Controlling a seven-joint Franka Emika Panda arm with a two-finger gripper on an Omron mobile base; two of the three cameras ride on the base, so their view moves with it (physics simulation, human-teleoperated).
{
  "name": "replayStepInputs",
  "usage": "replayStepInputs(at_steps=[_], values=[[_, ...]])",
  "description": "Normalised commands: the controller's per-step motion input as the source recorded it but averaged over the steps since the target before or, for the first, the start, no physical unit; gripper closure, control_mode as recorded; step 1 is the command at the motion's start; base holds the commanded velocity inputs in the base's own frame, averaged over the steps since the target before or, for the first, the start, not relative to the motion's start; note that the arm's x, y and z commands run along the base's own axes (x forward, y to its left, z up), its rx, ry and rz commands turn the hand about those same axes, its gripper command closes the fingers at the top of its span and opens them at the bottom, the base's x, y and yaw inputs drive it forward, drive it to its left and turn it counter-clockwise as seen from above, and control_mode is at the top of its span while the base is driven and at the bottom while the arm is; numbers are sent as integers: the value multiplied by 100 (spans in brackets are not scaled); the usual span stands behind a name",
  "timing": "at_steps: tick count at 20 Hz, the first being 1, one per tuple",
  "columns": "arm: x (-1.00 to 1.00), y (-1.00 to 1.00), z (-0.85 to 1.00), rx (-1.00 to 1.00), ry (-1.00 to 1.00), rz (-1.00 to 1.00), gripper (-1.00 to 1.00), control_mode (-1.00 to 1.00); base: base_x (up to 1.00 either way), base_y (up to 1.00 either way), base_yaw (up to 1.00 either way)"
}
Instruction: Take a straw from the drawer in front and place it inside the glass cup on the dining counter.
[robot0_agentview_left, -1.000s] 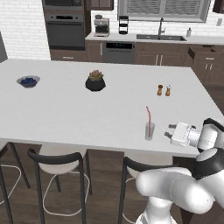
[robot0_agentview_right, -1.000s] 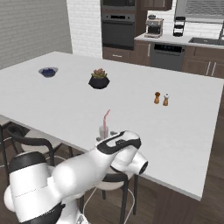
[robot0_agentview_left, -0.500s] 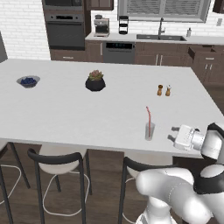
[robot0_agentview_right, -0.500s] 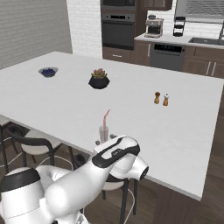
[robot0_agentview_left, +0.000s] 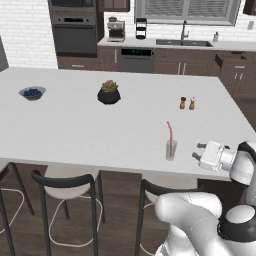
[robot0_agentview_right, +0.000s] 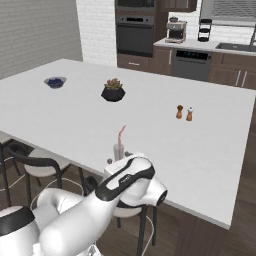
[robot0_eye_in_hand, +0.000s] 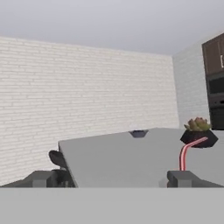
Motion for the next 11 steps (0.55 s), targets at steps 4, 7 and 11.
replayStepInputs(at_steps=[4, 7, 11], values=[[0, 15, 17, 0, 0, -2, -100, -100, 0, 0, 0], [0, 14, 16, 0, 0, -1, -100, -100, 0, 0, 0], [0, 12, 12, 0, 0, 0, -100, -100, 0, 0, 0]])
